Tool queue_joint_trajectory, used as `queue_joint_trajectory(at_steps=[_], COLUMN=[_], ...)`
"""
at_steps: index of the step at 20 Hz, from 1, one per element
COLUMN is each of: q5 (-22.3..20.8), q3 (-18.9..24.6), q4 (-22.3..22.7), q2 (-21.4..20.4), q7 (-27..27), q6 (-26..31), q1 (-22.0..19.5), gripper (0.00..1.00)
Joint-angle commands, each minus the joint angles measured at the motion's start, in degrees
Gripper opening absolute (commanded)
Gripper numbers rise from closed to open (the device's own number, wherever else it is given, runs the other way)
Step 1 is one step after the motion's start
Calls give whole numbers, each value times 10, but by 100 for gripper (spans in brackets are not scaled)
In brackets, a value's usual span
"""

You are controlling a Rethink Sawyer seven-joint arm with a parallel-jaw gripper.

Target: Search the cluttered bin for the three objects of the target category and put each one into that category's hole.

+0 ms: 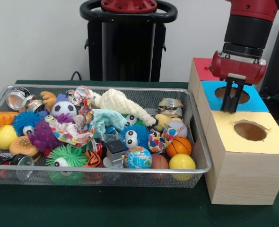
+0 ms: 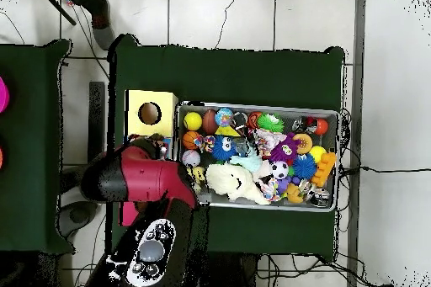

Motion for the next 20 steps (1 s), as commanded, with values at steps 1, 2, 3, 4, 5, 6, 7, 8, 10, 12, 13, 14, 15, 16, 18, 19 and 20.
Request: queue_joint_trajectory(at_steps=[1,2,3,4,5,6,7,8,10,12,13,14,15,16,18,19,20], q5=[-7,-7,-8,-9,-11,-13,-13,-13,-13,-14,-14,-16,-18,-19,-22,-24,-26], q3=[27,25,26,28,29,29,28,28,29,29,34,40,45,51,58,62,65], q4=[25,25,26,27,27,26,28,28,30,32,36,42,47,53,59,63,66], q2=[28,29,30,30,31,31,32,32,29,25,19,10,1,-13,-38,-50,-58], q7=[65,68,70,71,70,70,71,71,71,69,66,59,53,44,26,17,9], q6=[110,102,88,76,64,58,52,51,53,56,58,61,65,76,102,112,117], q1=[-15,-14,-13,-14,-15,-15,-13,-13,-13,-14,-18,-23,-28,-34,-46,-53,-61], gripper=[0,0,0,0,0,0,0,0,0,0,0,0,0,0,0,0,0])
